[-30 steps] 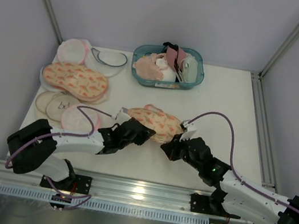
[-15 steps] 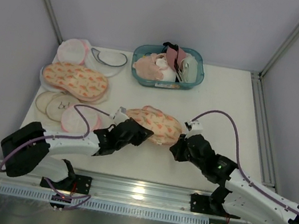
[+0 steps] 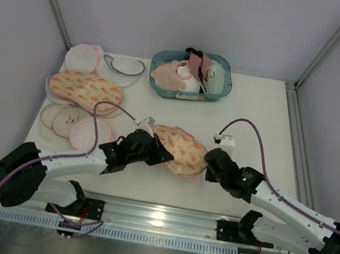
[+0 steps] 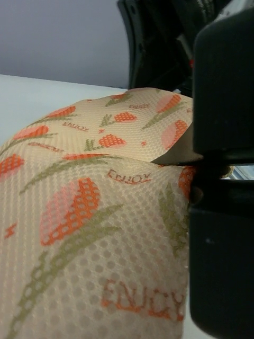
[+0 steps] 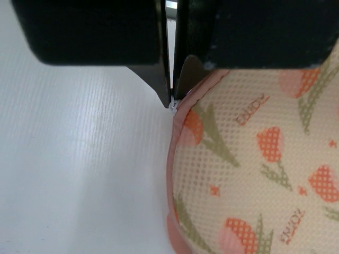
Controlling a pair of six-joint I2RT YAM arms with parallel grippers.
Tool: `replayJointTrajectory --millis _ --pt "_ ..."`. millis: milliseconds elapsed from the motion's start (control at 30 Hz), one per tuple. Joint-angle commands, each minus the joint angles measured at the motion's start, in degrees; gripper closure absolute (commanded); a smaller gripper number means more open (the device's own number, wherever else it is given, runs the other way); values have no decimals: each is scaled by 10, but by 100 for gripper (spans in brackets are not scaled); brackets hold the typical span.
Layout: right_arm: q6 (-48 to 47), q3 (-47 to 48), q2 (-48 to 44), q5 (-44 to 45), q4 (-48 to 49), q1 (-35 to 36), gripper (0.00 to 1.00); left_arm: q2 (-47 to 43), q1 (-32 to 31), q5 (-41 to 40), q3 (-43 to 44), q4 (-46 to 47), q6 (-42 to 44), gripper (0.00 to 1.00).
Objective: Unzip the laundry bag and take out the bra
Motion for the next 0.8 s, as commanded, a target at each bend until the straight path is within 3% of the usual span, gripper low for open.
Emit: replayJointTrajectory --millis 0,100,233,367,467,500,600,767 --pt "8 30 2 89 -46 -3 96 -41 8 124 14 -50 152 100" --pt "6 33 1 91 -54 -3 96 -32 15 229 35 -61 233 100" --pt "2 30 -4 76 -46 -3 96 7 15 308 52 -29 248 100" --pt "1 26 -10 57 -39 -3 96 57 15 330 69 -5 256 99" --pt "-2 20 -24 51 -35 -3 96 92 15 331 97 -18 267 59" --pt "-1 19 -30 51 -34 -3 96 98 15 327 103 -22 273 40" --pt "0 18 -39 49 -32 -3 96 102 15 281 121 -48 276 25" --pt "1 18 -40 45 -31 -3 96 76 15 190 137 -115 258 20"
